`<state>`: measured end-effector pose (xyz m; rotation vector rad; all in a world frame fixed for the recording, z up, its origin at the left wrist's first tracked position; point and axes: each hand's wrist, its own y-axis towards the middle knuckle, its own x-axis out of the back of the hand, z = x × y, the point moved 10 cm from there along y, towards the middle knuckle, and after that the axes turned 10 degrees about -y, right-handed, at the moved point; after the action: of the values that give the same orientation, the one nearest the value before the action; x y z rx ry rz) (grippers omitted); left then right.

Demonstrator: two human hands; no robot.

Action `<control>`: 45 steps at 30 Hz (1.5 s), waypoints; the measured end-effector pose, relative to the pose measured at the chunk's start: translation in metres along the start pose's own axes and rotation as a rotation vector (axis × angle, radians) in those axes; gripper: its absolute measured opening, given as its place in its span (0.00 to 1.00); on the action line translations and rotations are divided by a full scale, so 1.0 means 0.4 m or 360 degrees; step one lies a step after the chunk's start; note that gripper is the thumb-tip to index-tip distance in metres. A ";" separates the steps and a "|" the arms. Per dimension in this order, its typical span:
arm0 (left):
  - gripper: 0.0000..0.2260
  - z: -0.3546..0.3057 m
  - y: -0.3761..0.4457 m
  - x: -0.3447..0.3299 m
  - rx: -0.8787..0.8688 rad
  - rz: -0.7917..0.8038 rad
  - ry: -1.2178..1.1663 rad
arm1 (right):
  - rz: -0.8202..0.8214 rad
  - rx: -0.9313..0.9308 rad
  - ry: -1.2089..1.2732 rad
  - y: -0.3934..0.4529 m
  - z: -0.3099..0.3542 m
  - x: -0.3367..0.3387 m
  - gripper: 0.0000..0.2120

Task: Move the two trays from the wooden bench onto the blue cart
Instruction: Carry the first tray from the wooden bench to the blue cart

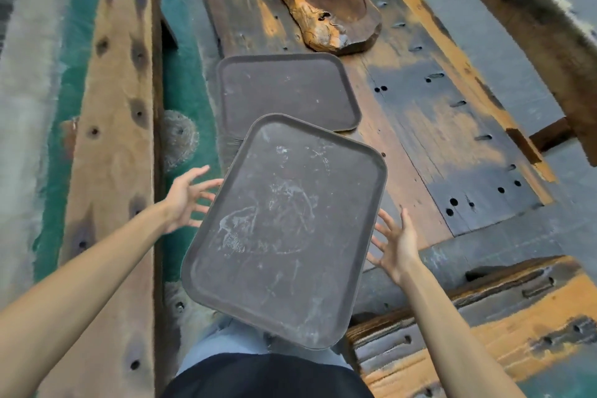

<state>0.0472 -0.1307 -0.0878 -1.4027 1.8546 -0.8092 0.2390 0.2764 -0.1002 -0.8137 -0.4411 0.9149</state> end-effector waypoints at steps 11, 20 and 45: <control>0.29 0.298 -0.354 0.286 -0.0171 -0.0473 -0.0558 | 0.0548 -0.0025 -0.0423 -0.047 -0.018 -0.298 0.33; 0.30 0.675 -0.689 0.473 -0.0231 -0.0842 -0.0995 | 0.0971 -0.0125 -0.0863 -0.226 -0.212 -0.581 0.31; 0.31 1.665 -1.640 0.646 -0.0541 -0.1548 -0.1872 | 0.1728 -0.0156 -0.1767 -1.080 -1.040 -1.073 0.27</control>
<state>0.8973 -0.5874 0.0093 -2.3019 0.3534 0.0699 0.4974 -0.4105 -0.0275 -0.5267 -1.0355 2.3922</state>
